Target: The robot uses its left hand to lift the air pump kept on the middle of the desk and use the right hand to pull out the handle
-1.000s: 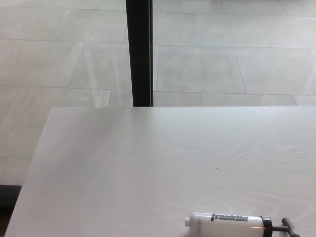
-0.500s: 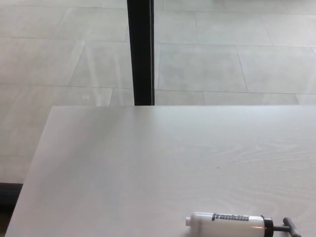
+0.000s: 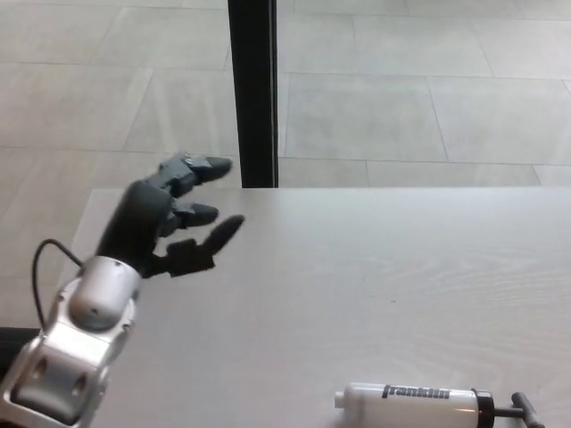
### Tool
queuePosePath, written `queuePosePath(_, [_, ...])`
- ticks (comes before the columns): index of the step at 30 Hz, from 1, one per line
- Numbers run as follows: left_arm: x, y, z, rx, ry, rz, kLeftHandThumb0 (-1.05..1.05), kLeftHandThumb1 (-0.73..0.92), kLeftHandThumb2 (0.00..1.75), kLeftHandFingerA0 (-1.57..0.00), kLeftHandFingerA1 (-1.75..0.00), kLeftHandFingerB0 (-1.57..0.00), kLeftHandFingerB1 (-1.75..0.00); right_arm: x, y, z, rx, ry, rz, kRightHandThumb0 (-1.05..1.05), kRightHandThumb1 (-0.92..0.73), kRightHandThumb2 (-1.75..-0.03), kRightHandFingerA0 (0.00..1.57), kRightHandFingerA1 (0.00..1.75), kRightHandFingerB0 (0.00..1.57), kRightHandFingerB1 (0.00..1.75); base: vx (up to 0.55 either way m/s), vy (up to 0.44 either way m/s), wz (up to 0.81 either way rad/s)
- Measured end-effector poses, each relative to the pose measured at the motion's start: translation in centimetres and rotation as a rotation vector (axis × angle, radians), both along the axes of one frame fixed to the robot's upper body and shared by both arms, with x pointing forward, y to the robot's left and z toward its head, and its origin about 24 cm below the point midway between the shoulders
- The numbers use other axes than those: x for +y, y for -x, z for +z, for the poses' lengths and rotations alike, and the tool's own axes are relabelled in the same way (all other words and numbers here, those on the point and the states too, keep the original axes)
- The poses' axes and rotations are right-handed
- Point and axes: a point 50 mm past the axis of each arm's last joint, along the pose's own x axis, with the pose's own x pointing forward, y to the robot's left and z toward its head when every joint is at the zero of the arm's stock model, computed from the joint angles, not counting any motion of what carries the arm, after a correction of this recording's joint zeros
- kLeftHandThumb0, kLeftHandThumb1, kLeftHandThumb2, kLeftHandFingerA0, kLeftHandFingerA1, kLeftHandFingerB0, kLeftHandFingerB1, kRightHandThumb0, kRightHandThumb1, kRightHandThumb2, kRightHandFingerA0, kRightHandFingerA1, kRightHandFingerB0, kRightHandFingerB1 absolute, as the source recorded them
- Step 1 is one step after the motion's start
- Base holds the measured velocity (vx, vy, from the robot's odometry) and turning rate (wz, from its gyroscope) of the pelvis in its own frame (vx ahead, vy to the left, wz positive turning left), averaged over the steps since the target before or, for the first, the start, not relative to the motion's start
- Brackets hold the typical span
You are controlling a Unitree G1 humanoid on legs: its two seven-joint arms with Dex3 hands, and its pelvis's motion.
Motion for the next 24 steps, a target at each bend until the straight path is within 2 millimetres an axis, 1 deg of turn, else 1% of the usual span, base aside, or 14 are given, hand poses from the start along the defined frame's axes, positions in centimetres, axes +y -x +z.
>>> queuePosePath(1, [-0.9,0.2,-0.4,0.011,-0.028,-0.028,-0.58,0.71,0.61,-0.40,-0.70,-0.31,-0.49,0.2,-0.1,-0.1,0.003,-0.001,0.005,-0.63,-0.68,-0.98,0.60,0.70,0.27,0.49,0.00,0.000,0.00])
queuePosePath(2, [-1.4,0.3,-0.6,0.018,-0.050,-0.046,-0.59,0.70,0.60,-0.38,-0.68,-0.32,-0.47,0.3,-0.2,-0.1,0.005,-0.002,0.007,-0.60,-0.85,-0.65,0.65,0.64,0.31,0.36,0.00,0.000,0.00])
queuePosePath(5, [-2.9,0.7,-1.2,0.034,-0.125,-0.094,-0.58,0.70,0.60,-0.40,-0.64,-0.34,-0.48,0.5,-0.3,0.0,0.008,0.002,0.015,-0.60,-0.86,-0.65,0.68,0.67,0.34,0.36,0.00,0.000,0.00])
queuePosePath(6, [-3.4,0.8,-1.4,0.036,-0.155,-0.111,-0.58,0.70,0.60,-0.42,-0.64,-0.35,-0.48,0.6,-0.3,0.0,0.008,0.004,0.018,-0.63,-0.69,-0.99,0.65,0.74,0.30,0.50,0.00,0.000,0.00])
queuePosePath(7, [-3.7,0.9,-1.4,0.038,-0.171,-0.120,-0.59,0.68,0.59,-0.49,-0.66,-0.39,-0.50,0.6,-0.3,0.0,0.009,0.005,0.019,-0.63,-0.69,-0.98,0.66,0.75,0.30,0.50,0.00,0.000,0.00])
queuePosePath(9, [-4.5,1.1,-1.7,0.039,-0.223,-0.149,-0.61,0.52,0.90,-0.48,-0.70,-0.38,-0.59,0.7,-0.4,0.0,0.013,0.006,0.023,-0.65,-0.68,-0.99,0.66,0.75,0.31,0.51,0.00,0.000,0.00])
queuePosePath(10, [-4.7,1.2,-1.8,0.039,-0.239,-0.157,-0.64,0.52,0.91,-0.51,-0.71,-0.40,-0.60,0.8,-0.4,0.0,0.015,0.006,0.024,-0.62,-0.85,-0.65,0.68,0.70,0.37,0.38,0.00,0.000,0.00])
queuePosePath(14, [-6.0,1.8,-2.3,0.035,-0.319,-0.203,-0.65,0.50,0.89,-0.50,-0.72,-0.41,-0.61,0.8,-0.5,-0.1,0.023,0.003,0.028,-0.61,-0.86,-0.65,0.66,0.68,0.37,0.38,0.00,0.000,0.00])
queuePosePath(15, [-6.3,2.0,-2.5,0.033,-0.341,-0.213,-0.69,0.66,0.63,-0.45,-0.74,-0.38,-0.54,0.8,-0.5,-0.1,0.026,0.002,0.029,-0.63,-0.85,-0.65,0.70,0.70,0.42,0.39,0.00,0.000,0.00])
queuePosePath(17, [-6.7,2.3,-2.8,0.032,-0.378,-0.230,-0.72,0.78,0.62,-0.33,-0.69,-0.30,-0.51,0.9,-0.5,-0.1,0.029,0.001,0.030,-0.62,-0.85,-0.65,0.66,0.66,0.39,0.39,0.00,0.000,0.00])
queuePosePath(18, [-7.0,2.5,-3.0,0.032,-0.402,-0.243,-0.76,0.64,1.06,-0.34,-0.68,-0.16,-0.52,0.9,-0.5,-0.2,0.031,0.001,0.031,-0.61,-0.85,-0.65,0.65,0.65,0.39,0.39,0.00,0.000,0.00])
queuePosePath(19, [-7.2,2.6,-3.1,0.034,-0.417,-0.250,-0.77,0.83,0.65,-0.29,-0.65,-0.25,-0.47,0.9,-0.5,-0.2,0.032,0.000,0.032,-0.62,-0.86,-0.64,0.65,0.64,0.41,0.39,0.00,0.000,0.00])
queuePosePath(20, [-7.7,2.9,-3.5,0.041,-0.456,-0.270,-0.80,0.85,0.66,-0.28,-0.67,-0.23,-0.47,0.9,-0.5,-0.2,0.036,-0.001,0.034,-0.64,-0.67,-1.01,0.63,0.72,0.39,0.54,0.00,0.000,0.00])
queuePosePath(24, [-9.0,3.7,-4.5,0.063,-0.555,-0.326,-0.79,0.86,0.66,-0.28,-0.88,-0.25,-0.49,1.0,-0.6,-0.3,0.045,-0.004,0.037,-0.61,-0.69,-1.02,0.60,0.72,0.35,0.53,0.00,0.000,0.00])
